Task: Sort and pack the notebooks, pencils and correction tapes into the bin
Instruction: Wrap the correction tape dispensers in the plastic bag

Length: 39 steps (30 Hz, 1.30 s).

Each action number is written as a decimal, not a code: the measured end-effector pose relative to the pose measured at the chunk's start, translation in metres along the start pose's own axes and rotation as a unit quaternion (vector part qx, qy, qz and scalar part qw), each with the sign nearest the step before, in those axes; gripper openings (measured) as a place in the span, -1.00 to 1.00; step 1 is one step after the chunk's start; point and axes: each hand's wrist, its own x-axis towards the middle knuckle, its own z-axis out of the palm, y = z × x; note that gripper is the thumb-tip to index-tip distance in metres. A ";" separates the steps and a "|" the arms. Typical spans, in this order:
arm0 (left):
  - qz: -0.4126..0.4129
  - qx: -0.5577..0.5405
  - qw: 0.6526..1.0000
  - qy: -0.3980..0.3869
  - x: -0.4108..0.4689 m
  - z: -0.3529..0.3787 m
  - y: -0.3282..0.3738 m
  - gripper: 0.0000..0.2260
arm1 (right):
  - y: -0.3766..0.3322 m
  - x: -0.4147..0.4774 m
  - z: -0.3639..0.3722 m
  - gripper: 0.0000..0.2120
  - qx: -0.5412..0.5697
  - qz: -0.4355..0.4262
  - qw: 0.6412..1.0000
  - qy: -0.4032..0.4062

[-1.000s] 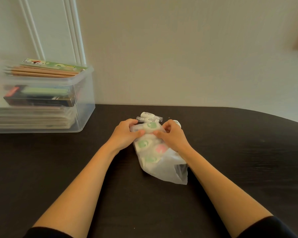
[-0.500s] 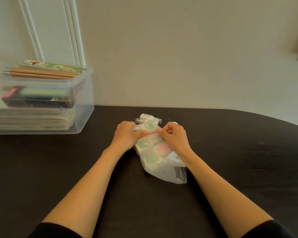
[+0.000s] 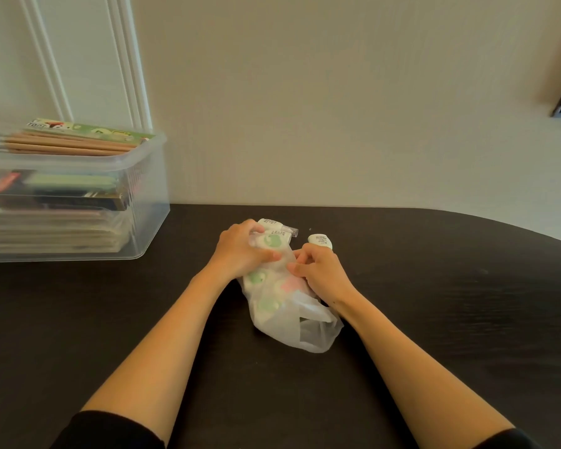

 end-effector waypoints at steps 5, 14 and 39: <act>0.003 0.054 0.996 -0.066 -0.002 -0.005 0.005 -0.39 | 0.000 -0.004 0.003 -0.75 -0.019 -0.008 0.999 0.030; 0.041 0.122 0.985 -0.118 0.006 -0.011 0.015 -0.59 | -0.002 -0.003 -0.003 -0.71 -0.068 -0.026 0.997 0.018; 0.072 0.083 0.993 0.052 -0.042 -0.007 0.017 -0.73 | 0.010 -0.007 -0.037 -0.80 -0.158 0.092 0.967 0.178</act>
